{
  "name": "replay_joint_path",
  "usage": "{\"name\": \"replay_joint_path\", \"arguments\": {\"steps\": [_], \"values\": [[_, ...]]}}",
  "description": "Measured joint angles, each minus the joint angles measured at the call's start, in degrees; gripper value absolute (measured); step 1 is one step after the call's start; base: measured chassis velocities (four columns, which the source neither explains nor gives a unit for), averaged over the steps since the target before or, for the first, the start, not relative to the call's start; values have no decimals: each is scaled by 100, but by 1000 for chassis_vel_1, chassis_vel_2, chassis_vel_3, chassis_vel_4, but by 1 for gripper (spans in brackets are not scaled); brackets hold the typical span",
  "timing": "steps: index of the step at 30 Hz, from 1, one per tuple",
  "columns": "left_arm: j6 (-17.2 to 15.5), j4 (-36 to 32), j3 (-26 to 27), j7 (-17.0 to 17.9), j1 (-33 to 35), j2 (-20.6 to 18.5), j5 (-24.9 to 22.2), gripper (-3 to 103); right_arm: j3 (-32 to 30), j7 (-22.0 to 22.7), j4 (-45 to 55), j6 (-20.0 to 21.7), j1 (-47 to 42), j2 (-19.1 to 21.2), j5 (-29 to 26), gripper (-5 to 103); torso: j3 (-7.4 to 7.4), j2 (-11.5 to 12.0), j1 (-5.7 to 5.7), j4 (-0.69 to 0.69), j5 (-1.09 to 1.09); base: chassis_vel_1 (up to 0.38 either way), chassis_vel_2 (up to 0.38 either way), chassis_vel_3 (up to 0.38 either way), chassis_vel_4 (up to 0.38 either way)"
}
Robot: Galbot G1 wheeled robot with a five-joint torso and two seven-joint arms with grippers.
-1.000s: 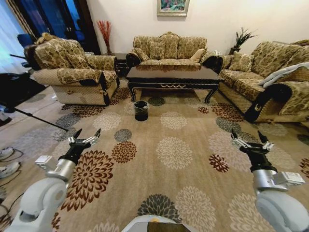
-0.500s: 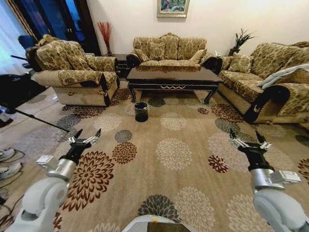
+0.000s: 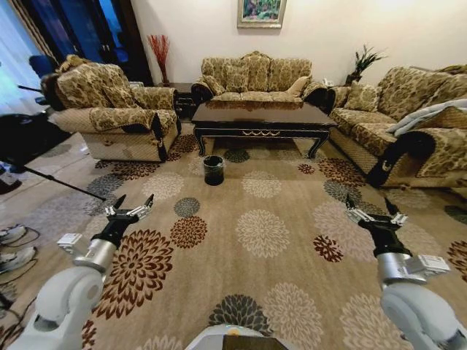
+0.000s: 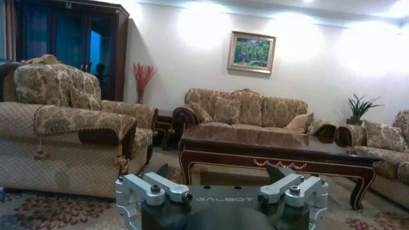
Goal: Move to the front of the table and pick up the trash from the floor, then place it into the trash bin.
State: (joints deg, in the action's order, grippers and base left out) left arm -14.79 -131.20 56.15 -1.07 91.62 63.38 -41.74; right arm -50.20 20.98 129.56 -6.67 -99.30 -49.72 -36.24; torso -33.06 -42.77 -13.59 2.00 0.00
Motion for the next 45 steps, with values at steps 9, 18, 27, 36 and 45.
{"name": "replay_joint_path", "arguments": {"steps": [9,18,27,36,45], "values": [[0,96,16,-1,-17,-56,-6,100,-80,-33,5,59,98,82,-307,100,-131,-230,-99,-1,1,0,0,0,0],[4,259,55,-2,-106,-103,-31,100,-253,-504,33,260,-33,132,-223,100,-267,-467,-201,1,1,0,0,0,0],[5,381,39,-3,-174,-140,-35,100,-561,-679,-49,332,-231,146,-164,100,-403,-697,-298,1,0,0,0,0,0],[10,489,-23,-13,-273,-189,-63,100,-1001,-605,-60,357,-547,23,-57,100,-535,-932,-399,-1,0,0,0,0,0],[22,561,-83,-19,-322,-214,-44,100,-1344,-604,147,283,-936,-215,79,100,-673,-1178,-507,0,1,0,0,0,0]]}}
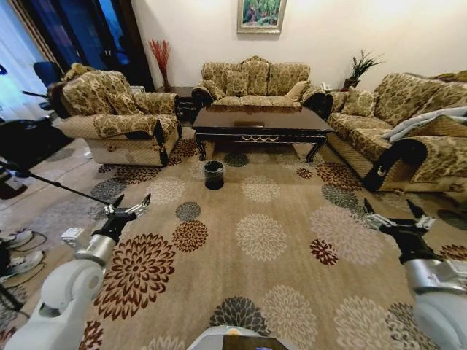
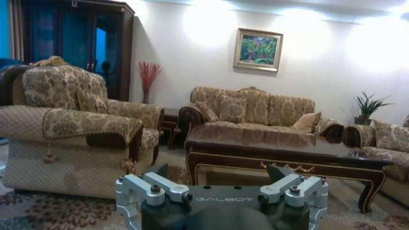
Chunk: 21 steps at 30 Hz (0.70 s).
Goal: Move to the front of the table and pick up the trash from the floor, then place it into the trash bin.
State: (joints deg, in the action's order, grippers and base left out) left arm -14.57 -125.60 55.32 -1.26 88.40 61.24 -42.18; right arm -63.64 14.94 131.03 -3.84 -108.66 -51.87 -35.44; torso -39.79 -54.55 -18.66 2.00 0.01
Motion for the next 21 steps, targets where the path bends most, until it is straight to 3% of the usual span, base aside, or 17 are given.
{"name": "replay_joint_path", "arguments": {"steps": [21], "values": [[11,-115,-35,62,92,23,64,100,138,-3,64,-106,42,-68,68,100,-304,-541,-236,0,-1,0,0,0,0]]}}
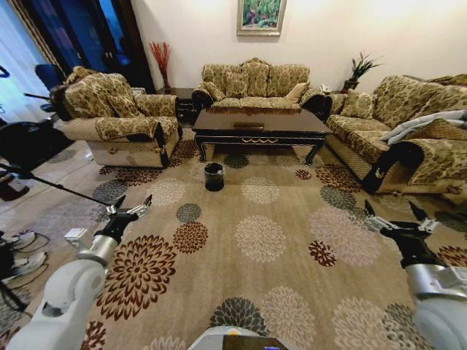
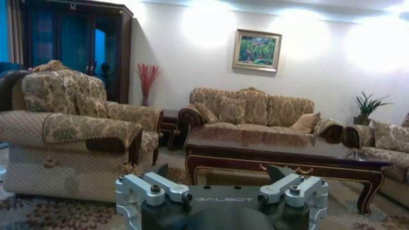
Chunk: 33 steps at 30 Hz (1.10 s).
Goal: Move to the front of the table and pick up the trash from the floor, then place it into the trash bin.
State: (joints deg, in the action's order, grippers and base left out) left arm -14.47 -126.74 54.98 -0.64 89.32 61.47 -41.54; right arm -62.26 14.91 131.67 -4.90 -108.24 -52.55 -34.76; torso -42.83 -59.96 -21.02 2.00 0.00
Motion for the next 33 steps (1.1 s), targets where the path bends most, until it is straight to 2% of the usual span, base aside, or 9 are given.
{"name": "replay_joint_path", "arguments": {"steps": [8,12,19,21,25,33], "values": [[27,41,-50,21,5,38,42,100,177,15,-93,-2,128,17,1,100,-129,-237,-108,0,0,0,0,0,0],[40,41,-212,328,-45,46,43,100,225,21,-146,-8,169,18,1,100,-195,-349,-155,0,0,0,0,0,0],[91,123,-325,357,-93,63,127,100,344,28,-229,-32,238,25,8,100,-204,-363,-161,0,0,0,0,0,0],[91,146,-342,354,-99,62,156,100,381,30,-237,-129,270,25,-51,100,-203,-361,-160,0,0,0,0,0,0],[87,165,-385,350,-107,55,230,100,438,83,-285,-588,379,33,-169,100,-195,-346,-154,0,0,0,0,0,0],[80,65,-327,322,-63,49,232,100,540,7,-311,-770,464,86,-293,100,-183,-326,-145,0,0,0,0,0,0]]}}
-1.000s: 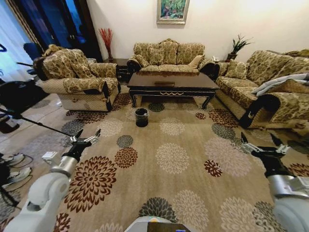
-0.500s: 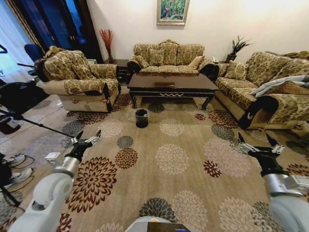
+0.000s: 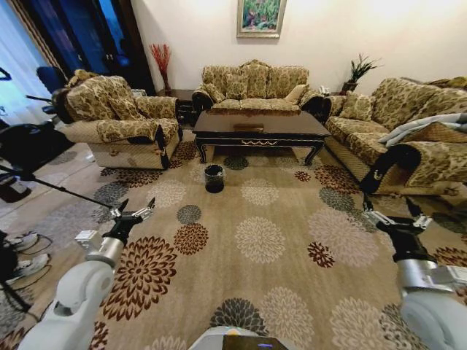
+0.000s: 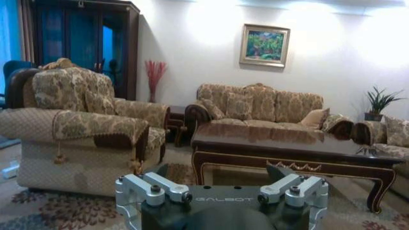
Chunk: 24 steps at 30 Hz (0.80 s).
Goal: Move to the front of the table and pick up the trash from the floor, then place it into the trash bin.
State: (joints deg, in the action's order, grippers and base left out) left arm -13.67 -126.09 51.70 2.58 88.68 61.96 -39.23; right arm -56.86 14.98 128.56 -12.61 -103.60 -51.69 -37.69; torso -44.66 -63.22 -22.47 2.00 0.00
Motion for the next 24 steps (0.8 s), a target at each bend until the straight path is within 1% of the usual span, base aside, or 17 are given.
{"name": "replay_joint_path", "arguments": {"steps": [7,24], "values": [[27,-187,231,-9,29,-38,-156,100,121,-178,34,-128,76,-4,-117,100,8,13,6,1,0,0,0,0,0],[36,-199,245,-12,34,-43,-174,100,120,-186,45,-129,76,-11,-120,100,17,31,13,0,0,0,0,0,0]]}}
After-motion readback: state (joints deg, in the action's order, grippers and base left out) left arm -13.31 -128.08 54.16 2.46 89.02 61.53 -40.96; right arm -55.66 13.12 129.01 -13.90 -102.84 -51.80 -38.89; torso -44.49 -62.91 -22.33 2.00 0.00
